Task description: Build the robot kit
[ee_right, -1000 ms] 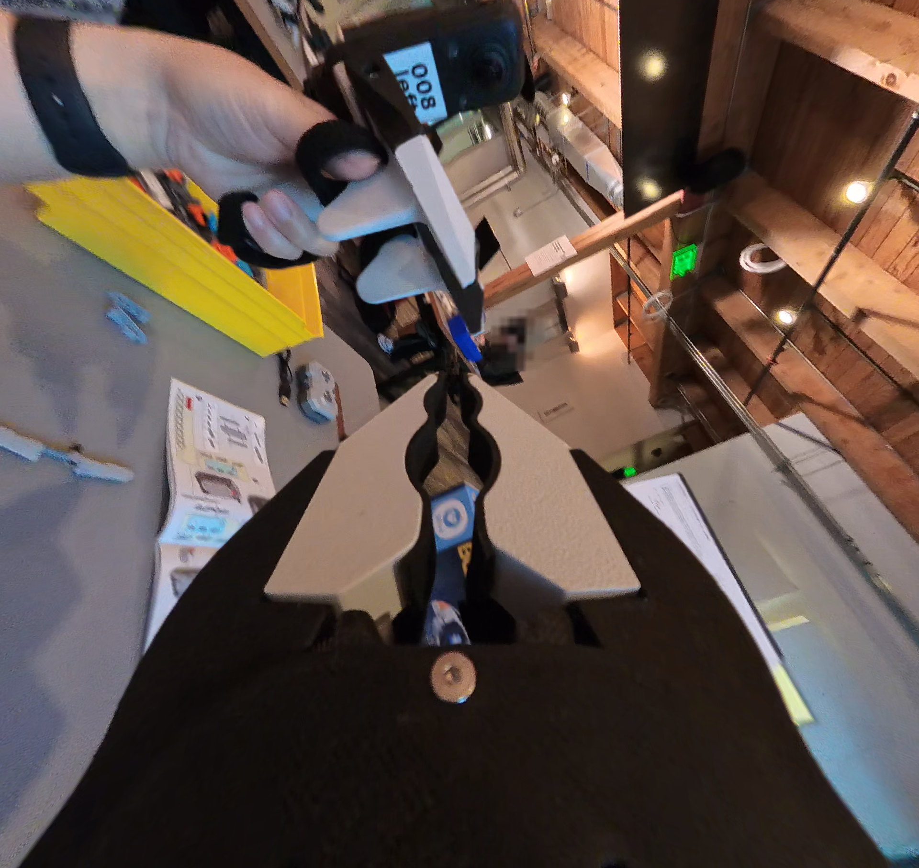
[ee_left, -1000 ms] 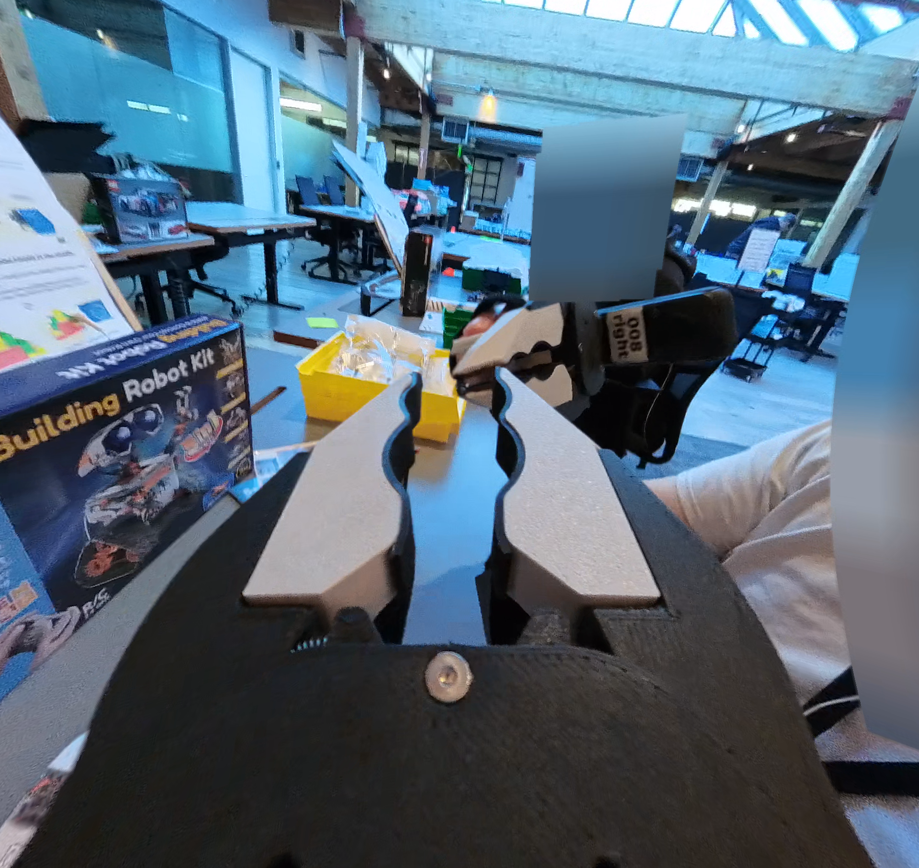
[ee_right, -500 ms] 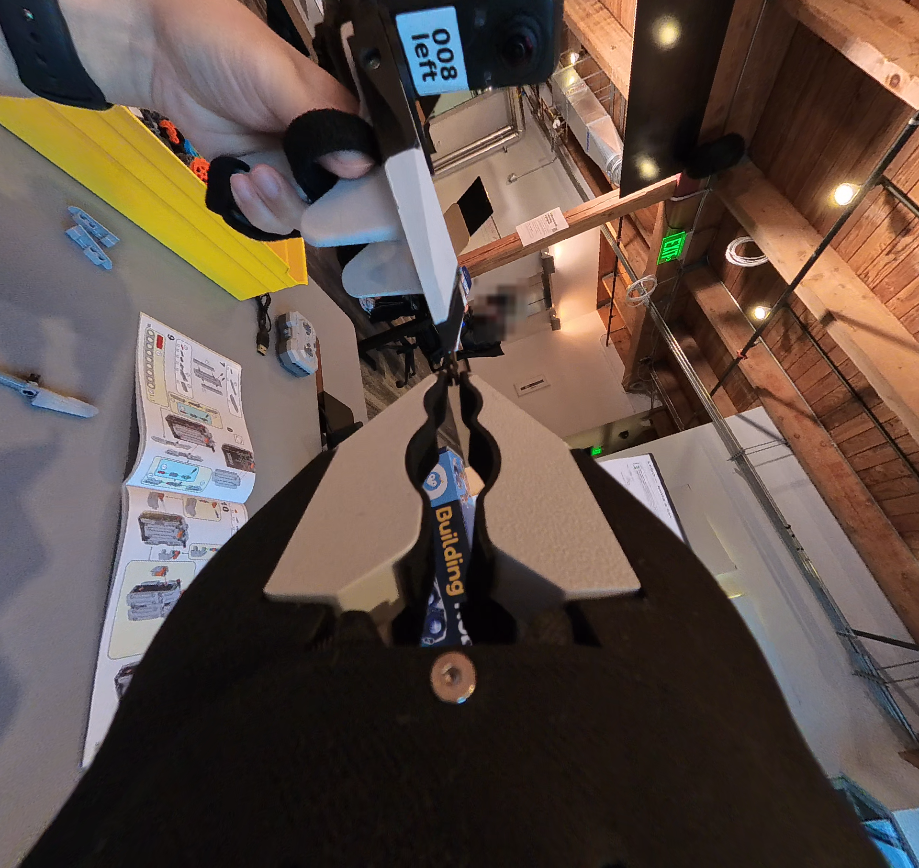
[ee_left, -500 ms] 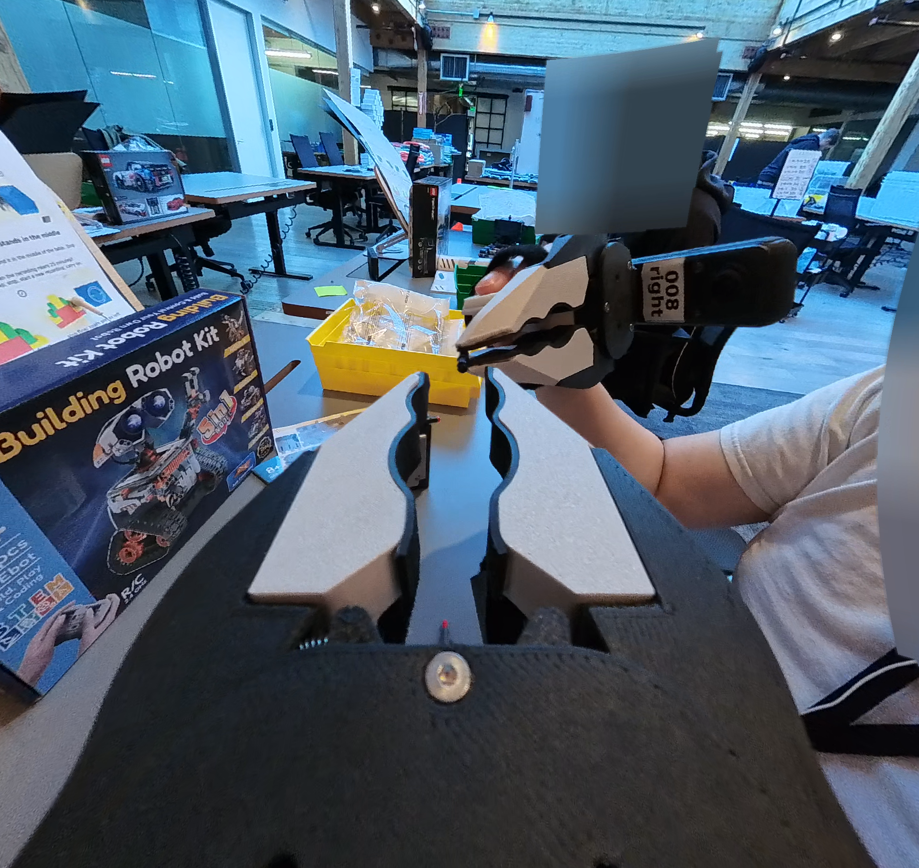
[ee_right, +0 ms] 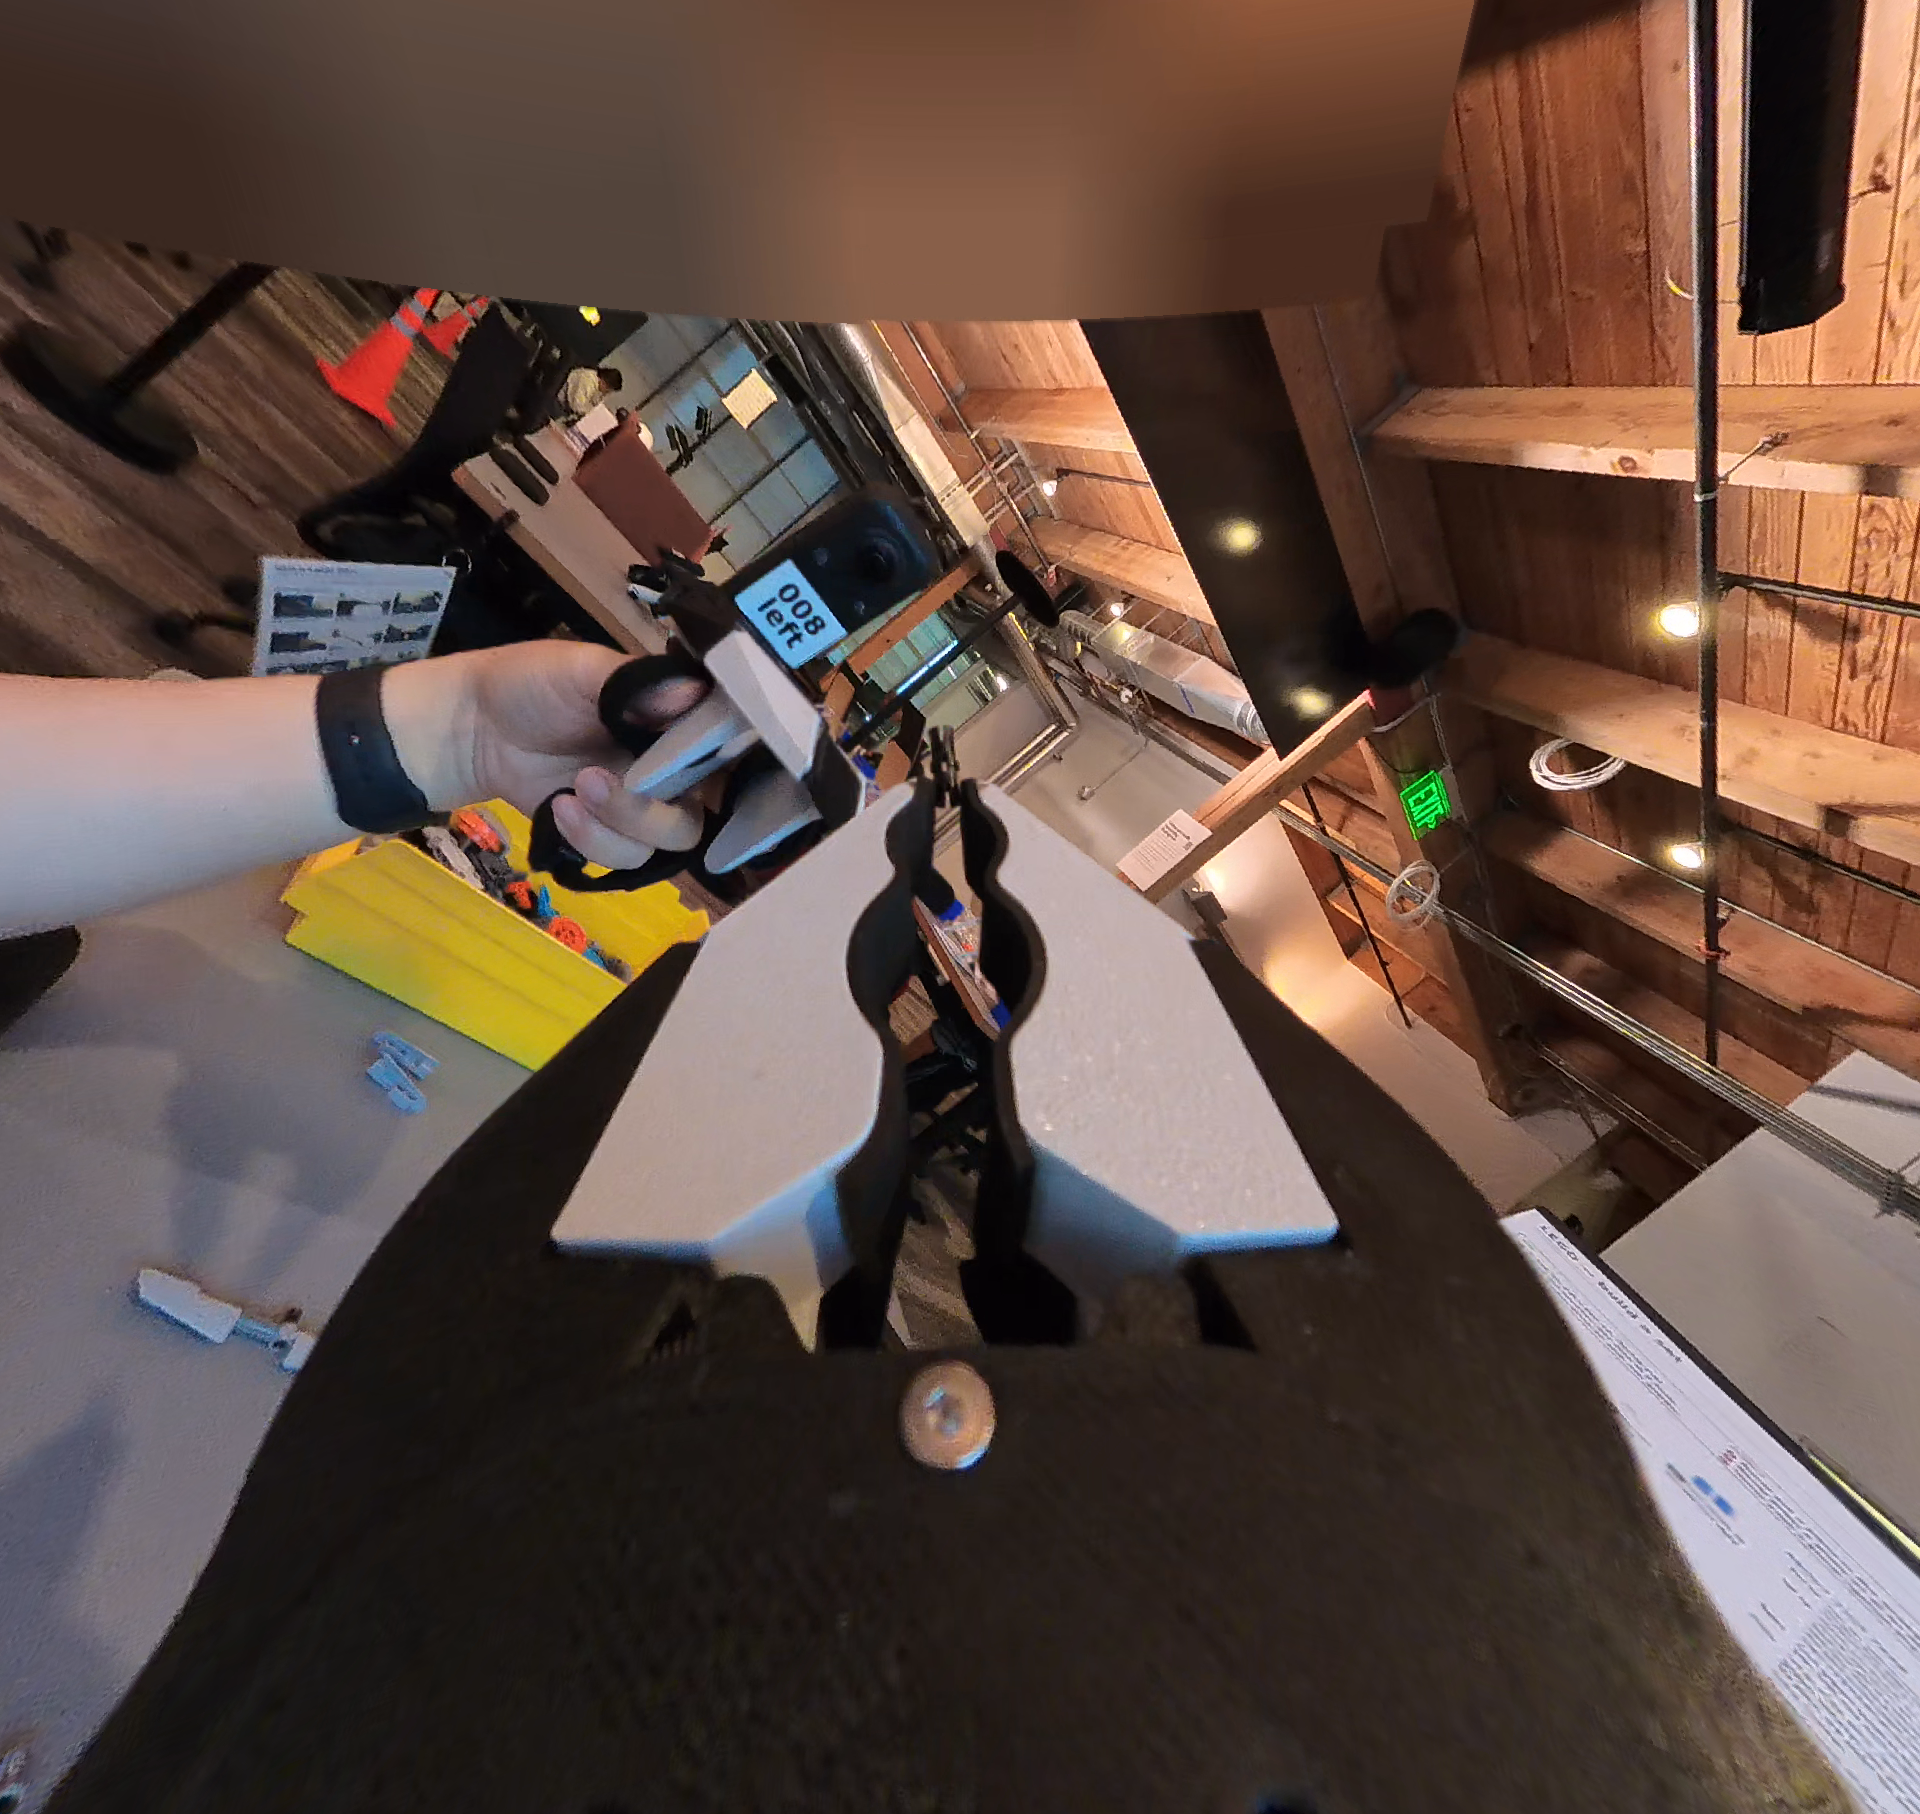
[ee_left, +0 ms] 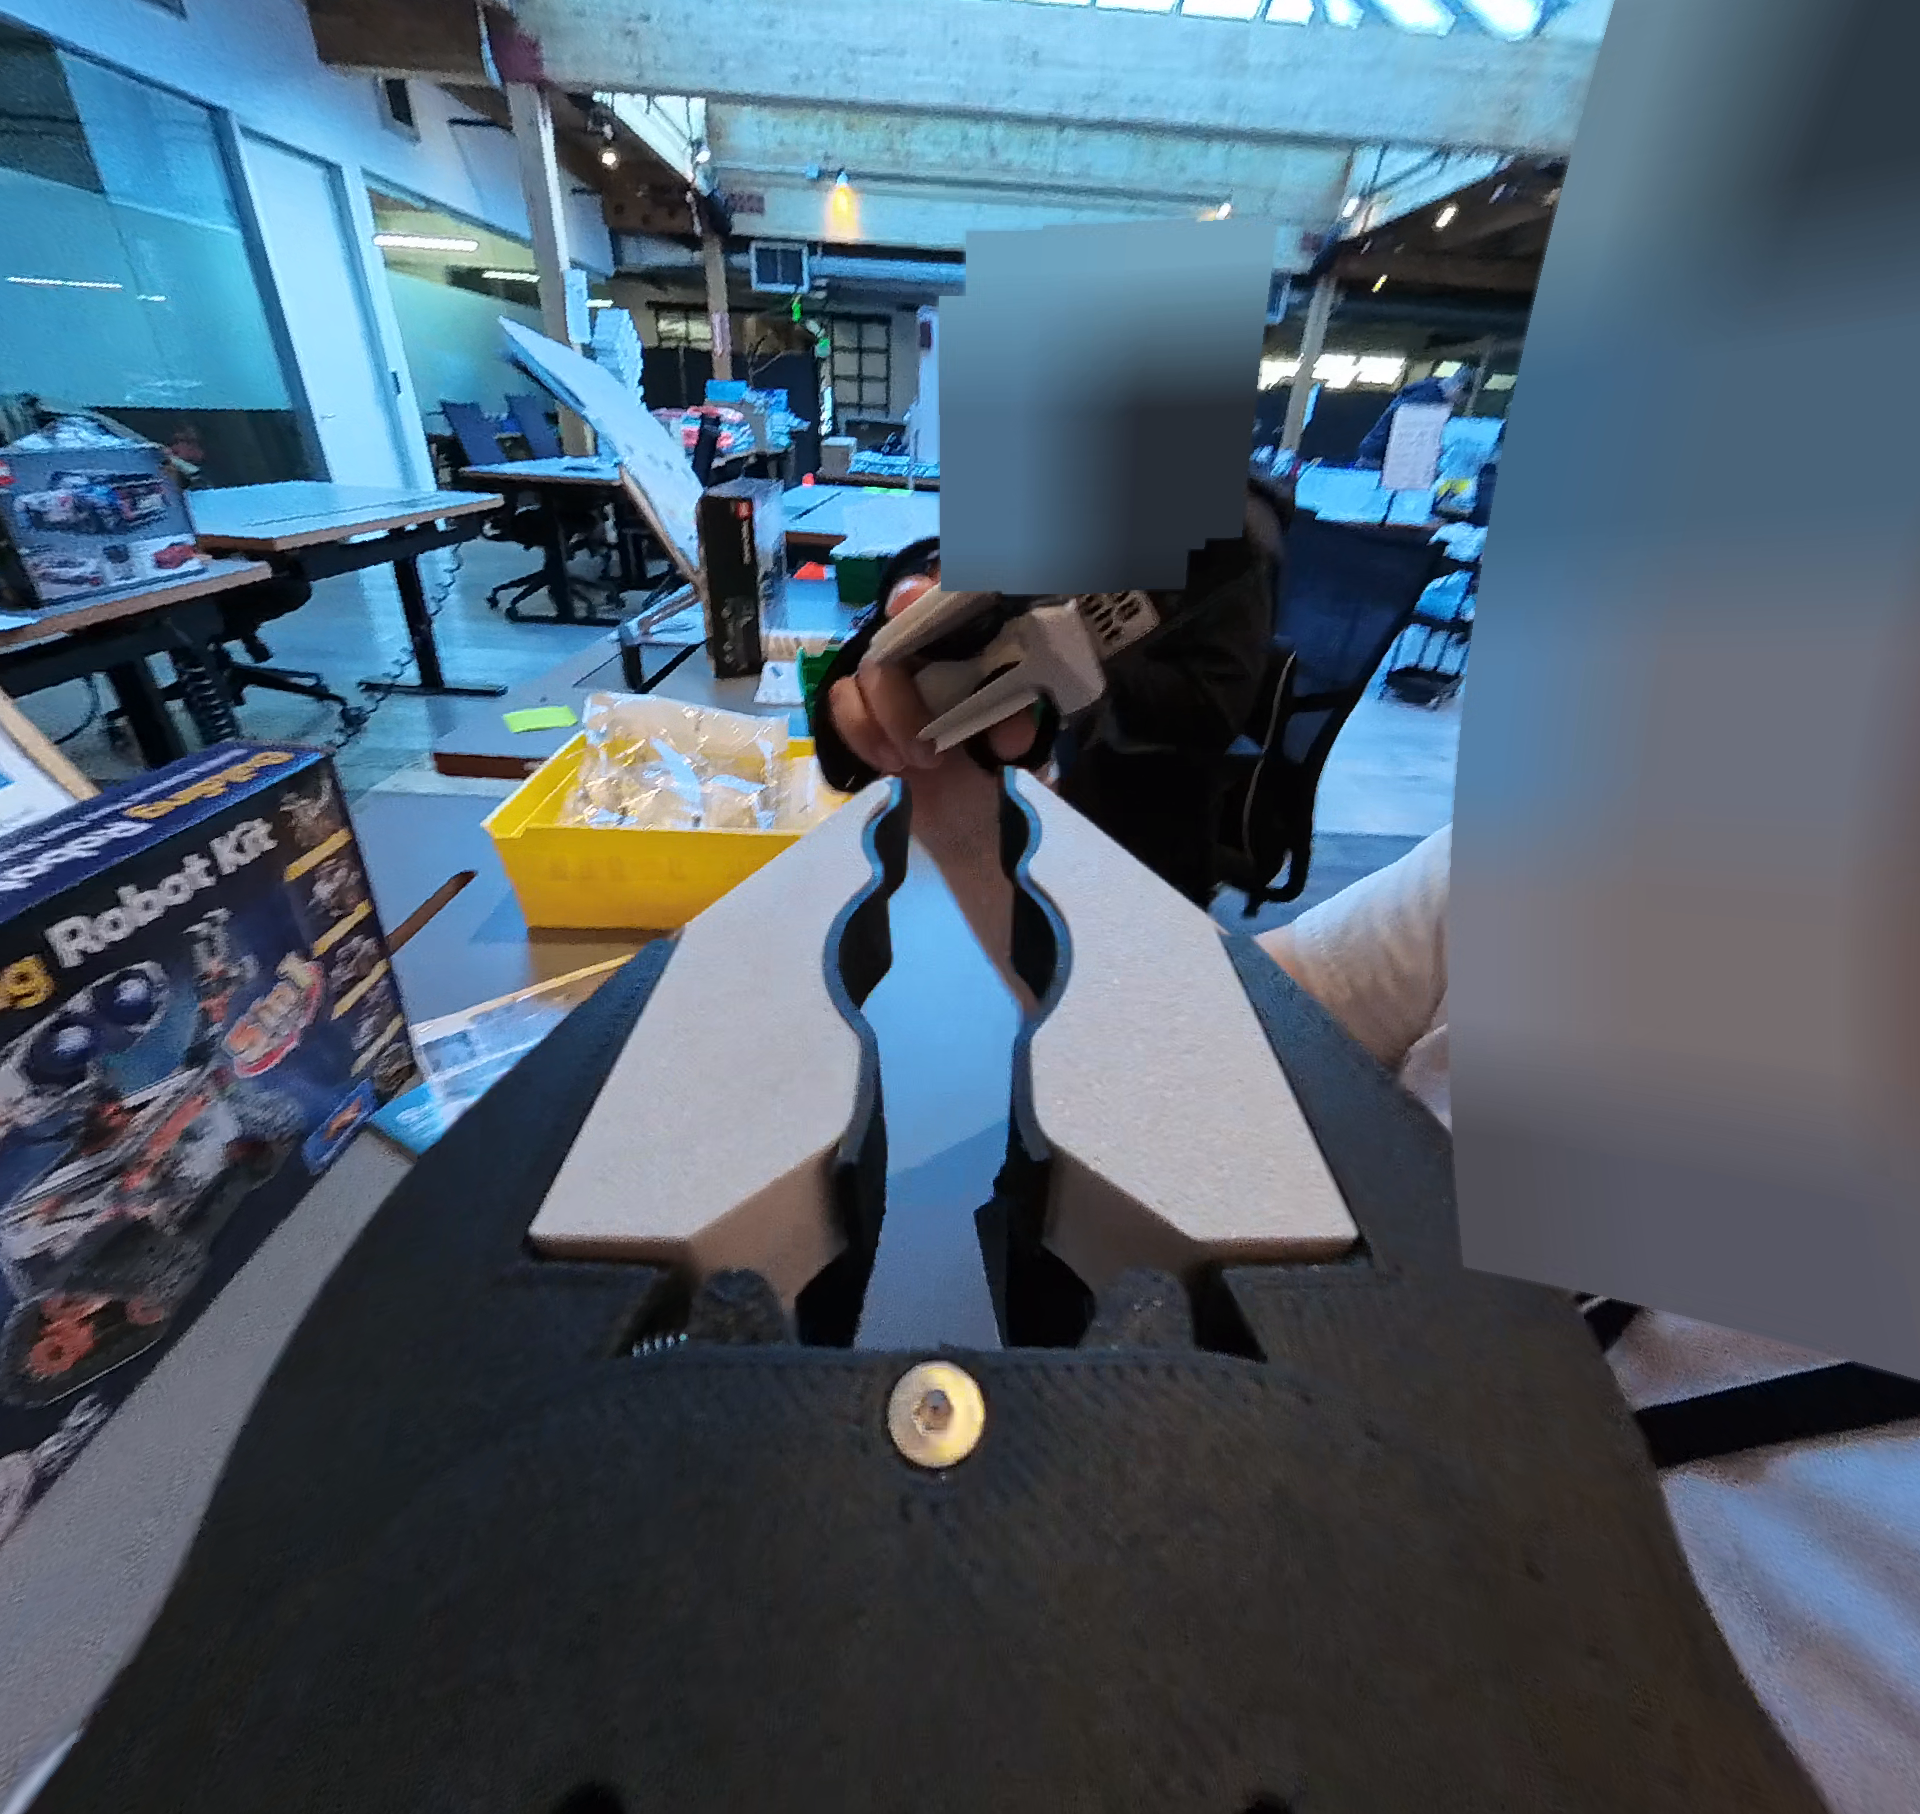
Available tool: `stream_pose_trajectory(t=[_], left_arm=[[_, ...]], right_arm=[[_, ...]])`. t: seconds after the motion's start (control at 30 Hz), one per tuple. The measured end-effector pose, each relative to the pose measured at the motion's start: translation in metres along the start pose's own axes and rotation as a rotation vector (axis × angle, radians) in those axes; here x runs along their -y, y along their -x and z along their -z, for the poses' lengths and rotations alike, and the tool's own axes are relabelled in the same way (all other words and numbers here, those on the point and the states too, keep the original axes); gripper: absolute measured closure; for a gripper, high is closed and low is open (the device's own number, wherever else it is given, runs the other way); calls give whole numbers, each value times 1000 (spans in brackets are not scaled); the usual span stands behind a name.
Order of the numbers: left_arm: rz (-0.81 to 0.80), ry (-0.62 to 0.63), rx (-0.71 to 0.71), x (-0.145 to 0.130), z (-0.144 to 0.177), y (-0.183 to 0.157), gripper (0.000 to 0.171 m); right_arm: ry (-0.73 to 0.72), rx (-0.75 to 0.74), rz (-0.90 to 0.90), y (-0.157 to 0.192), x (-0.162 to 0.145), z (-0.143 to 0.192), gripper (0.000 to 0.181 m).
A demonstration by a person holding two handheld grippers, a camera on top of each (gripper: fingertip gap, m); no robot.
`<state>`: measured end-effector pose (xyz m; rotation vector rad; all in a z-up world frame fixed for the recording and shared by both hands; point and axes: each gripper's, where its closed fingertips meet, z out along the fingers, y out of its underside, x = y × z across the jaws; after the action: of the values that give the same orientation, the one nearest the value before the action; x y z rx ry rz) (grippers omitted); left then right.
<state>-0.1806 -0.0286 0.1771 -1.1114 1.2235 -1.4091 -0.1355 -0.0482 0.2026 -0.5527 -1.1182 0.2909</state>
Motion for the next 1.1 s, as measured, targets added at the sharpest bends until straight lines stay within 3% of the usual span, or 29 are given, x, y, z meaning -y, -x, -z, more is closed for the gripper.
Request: stream_pose_trajectory(t=[0.1, 0.37, 1.1], left_arm=[[60, -59, -31, 12, -2, -9, 155], [-16, 26, -6, 4, -18, -24, 152], [56, 15, 63, -4, 1, 11, 153]], right_arm=[[3, 1, -2, 1, 1, -2, 179], [22, 24, 6, 10, 0, -10, 179], [288, 38, 205, 24, -25, -23, 179]])
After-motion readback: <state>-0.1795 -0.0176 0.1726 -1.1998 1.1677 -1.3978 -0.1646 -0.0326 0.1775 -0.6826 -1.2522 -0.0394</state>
